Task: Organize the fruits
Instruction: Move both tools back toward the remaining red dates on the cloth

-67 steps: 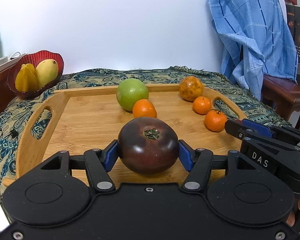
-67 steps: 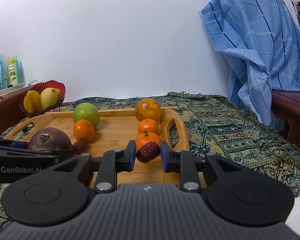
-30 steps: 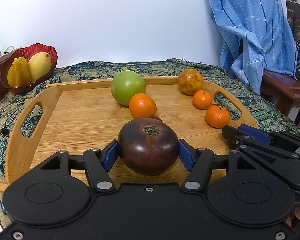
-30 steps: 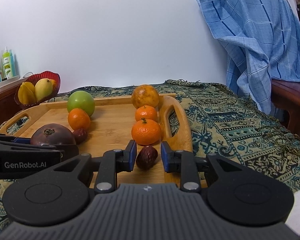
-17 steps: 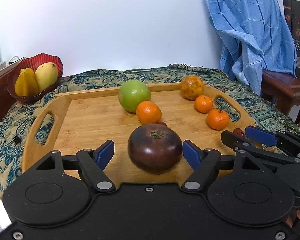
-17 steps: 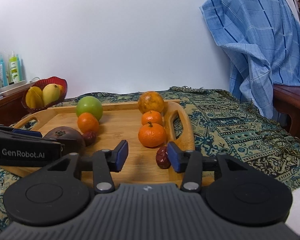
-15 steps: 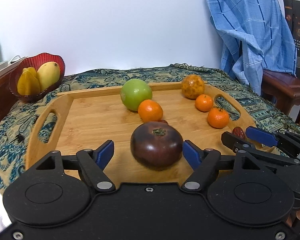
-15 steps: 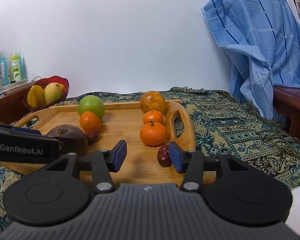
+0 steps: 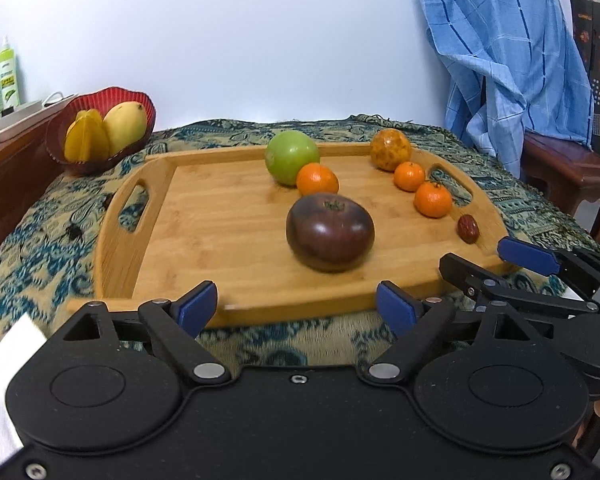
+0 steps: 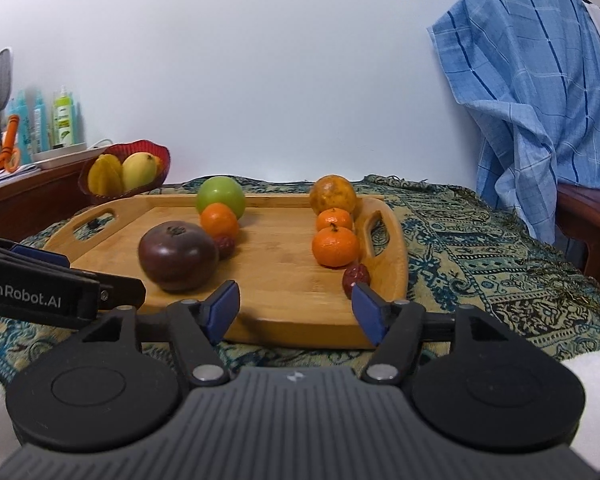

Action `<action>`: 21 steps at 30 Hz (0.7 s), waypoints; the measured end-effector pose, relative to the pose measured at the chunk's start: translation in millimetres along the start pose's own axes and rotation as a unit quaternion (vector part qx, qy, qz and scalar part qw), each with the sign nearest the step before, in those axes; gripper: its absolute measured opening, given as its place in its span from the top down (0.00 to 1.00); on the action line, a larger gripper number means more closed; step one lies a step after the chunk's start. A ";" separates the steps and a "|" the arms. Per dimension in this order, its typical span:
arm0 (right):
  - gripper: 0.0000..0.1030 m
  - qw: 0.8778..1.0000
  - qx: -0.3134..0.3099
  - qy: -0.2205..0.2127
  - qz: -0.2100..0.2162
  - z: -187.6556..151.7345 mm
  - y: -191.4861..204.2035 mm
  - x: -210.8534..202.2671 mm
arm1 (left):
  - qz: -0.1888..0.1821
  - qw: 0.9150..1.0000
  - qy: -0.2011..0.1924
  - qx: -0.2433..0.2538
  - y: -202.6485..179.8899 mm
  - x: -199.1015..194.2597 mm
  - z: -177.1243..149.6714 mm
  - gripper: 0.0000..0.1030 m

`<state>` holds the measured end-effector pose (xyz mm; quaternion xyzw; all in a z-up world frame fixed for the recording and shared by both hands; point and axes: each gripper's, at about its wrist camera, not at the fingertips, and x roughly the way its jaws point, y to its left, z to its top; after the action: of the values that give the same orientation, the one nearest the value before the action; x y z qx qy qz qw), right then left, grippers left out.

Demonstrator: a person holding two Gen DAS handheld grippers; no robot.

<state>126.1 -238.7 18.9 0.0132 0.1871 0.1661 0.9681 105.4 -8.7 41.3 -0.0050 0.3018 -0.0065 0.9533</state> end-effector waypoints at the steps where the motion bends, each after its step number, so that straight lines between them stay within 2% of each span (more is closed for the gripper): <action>1: 0.26 1.000 0.000 -0.001 0.004 -0.5 0.4 -2.4 | -0.001 1.000 0.001 -0.001 0.4 -2.9 -1.9 0.16; 11: 0.25 1.000 0.010 0.001 0.019 -7.4 1.3 -26.7 | -0.006 1.000 0.012 -0.004 -4.4 -29.7 -24.0 0.15; 21: 0.25 0.999 0.013 0.029 0.027 -18.0 1.0 -45.2 | -0.018 0.999 0.028 -0.010 -8.8 -42.4 -40.9 0.15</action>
<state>79.7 -253.2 18.4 0.0262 0.2167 0.1901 0.9572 47.2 -17.1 32.3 -0.0196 0.3279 -0.0204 0.9443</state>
